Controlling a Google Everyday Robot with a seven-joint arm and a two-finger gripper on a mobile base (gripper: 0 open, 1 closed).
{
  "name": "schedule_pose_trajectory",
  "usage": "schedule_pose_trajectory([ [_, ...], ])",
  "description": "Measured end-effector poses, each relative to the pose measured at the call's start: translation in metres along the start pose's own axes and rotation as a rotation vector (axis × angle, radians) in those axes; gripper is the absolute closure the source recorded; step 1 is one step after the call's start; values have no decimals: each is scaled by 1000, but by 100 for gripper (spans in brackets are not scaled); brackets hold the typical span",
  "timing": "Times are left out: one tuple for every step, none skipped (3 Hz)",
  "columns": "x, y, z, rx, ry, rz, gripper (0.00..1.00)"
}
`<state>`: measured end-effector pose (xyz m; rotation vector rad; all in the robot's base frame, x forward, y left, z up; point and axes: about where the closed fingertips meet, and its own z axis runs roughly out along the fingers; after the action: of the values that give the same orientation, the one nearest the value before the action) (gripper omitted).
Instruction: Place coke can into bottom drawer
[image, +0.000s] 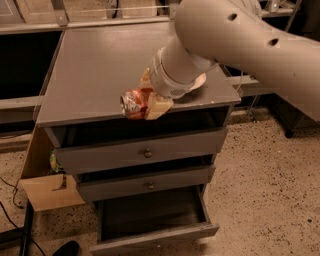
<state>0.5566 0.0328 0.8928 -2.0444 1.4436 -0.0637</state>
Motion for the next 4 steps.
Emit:
schedule_pose_trajectory([
  [20,55,4,0,19,109,100],
  [31,89,20,18,18,146,100],
  [41,107,55,69,-41,149,100],
  [41,108,55,69,-40,148,100],
])
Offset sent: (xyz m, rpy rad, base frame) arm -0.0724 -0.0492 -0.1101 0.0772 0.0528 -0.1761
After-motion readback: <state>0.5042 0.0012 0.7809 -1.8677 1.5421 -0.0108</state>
